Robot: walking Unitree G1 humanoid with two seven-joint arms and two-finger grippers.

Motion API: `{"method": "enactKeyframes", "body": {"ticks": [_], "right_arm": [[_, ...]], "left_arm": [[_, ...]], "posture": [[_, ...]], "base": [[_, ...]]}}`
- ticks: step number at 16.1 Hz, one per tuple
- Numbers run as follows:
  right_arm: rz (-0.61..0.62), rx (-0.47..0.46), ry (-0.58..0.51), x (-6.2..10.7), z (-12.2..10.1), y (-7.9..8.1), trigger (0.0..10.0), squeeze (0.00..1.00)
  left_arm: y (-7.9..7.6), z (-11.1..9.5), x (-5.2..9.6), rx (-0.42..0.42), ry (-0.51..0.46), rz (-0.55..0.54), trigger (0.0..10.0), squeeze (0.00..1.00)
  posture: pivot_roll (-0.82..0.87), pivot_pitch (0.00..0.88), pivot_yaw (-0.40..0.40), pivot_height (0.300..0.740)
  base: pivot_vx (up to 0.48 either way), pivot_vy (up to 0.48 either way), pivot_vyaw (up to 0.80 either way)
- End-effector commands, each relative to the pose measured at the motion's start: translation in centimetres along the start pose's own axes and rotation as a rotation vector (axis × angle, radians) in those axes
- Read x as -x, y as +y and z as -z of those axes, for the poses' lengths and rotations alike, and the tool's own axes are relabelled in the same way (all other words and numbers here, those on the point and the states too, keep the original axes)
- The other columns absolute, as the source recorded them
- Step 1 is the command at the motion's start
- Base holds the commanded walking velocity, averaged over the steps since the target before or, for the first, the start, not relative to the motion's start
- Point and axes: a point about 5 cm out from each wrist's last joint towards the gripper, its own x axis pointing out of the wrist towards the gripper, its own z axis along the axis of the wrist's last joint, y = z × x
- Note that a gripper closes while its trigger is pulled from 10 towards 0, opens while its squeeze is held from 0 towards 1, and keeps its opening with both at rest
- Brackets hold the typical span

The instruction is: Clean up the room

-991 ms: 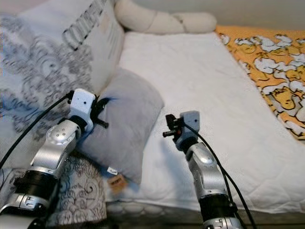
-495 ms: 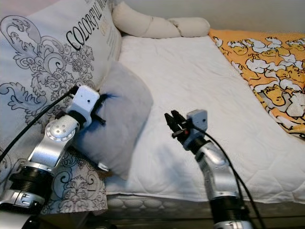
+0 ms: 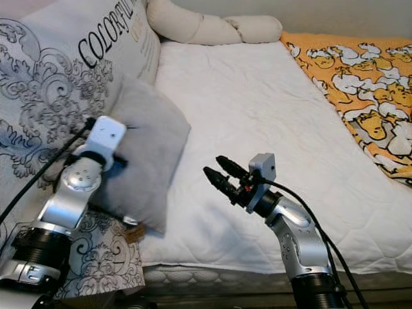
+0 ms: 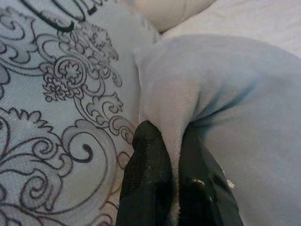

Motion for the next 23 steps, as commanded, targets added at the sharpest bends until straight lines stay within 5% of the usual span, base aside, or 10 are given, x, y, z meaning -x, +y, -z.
{"method": "enactKeyframes", "body": {"ticks": [1, 6, 7, 12, 14, 15, 16, 23], "right_arm": [[-0.011, 0.008, 0.013, 0.5, 0.1, 0.0, 10.0, 1.0], [-0.228, -0.061, 0.086, 2.2, -0.1, 1.5, 10.0, 1.0], [-0.259, -0.038, 0.16, 2.9, 0.2, 1.5, 10.0, 1.0], [-0.24, 0.006, 0.193, 3.8, 0.2, 0.6, 10.0, 1.0], [-0.239, -0.002, 0.198, 4.0, 0.2, 0.6, 10.0, 1.0], [-0.22, 0.013, 0.193, 3.9, 0.2, 0.6, 10.0, 1.0], [-0.198, 0.045, 0.183, 3.6, 0.2, 0.4, 10.0, 1.0], [0.289, 0.044, -0.063, 0.5, -1.4, -1.7, 10.0, 1.0]], "left_arm": [[0.5, 0.3, -0.1, -0.013, 0.019, -0.022, 10.0, 0.0], [1.8, 1.3, 0.6, 0.017, 0.113, -0.061, 10.0, 0.0], [2.0, 1.1, 1.0, 0.063, 0.089, -0.05, 10.0, 1.0], [2.4, -0.6, 2.3, 0.216, -0.026, 0.024, 10.0, 1.0], [2.2, -1.8, 3.4, 0.374, -0.144, 0.084, 10.0, 1.0], [2.0, -2.0, 3.9, 0.511, -0.17, 0.101, 10.0, 1.0], [1.9, -1.6, 4.2, 0.561, -0.137, 0.089, 10.0, 1.0], [0.9, -0.5, 5.5, 0.566, -0.097, 0.105, 10.0, 1.0]], "posture": [[0.05, 0.0, -0.013, 0.74], [0.05, 0.0, -0.006, 0.74], [0.07, 0.0, -0.009, 0.74], [0.07, 0.0, 0.0, 0.74], [0.07, 0.0, 0.005, 0.74], [0.06, 0.0, 0.005, 0.74], [0.06, 0.0, 0.006, 0.74], [0.06, 0.0, -0.011, 0.74]], "base": [[0.0, 0.0, 0.0], [0.0, 0.0, 0.0], [0.0, 0.0, 0.0], [0.0, 0.0, 0.0], [0.0, 0.0, 0.0], [0.0, 0.0, 0.0], [0.0, 0.0, 0.0], [0.0, -0.274, 0.0]]}}
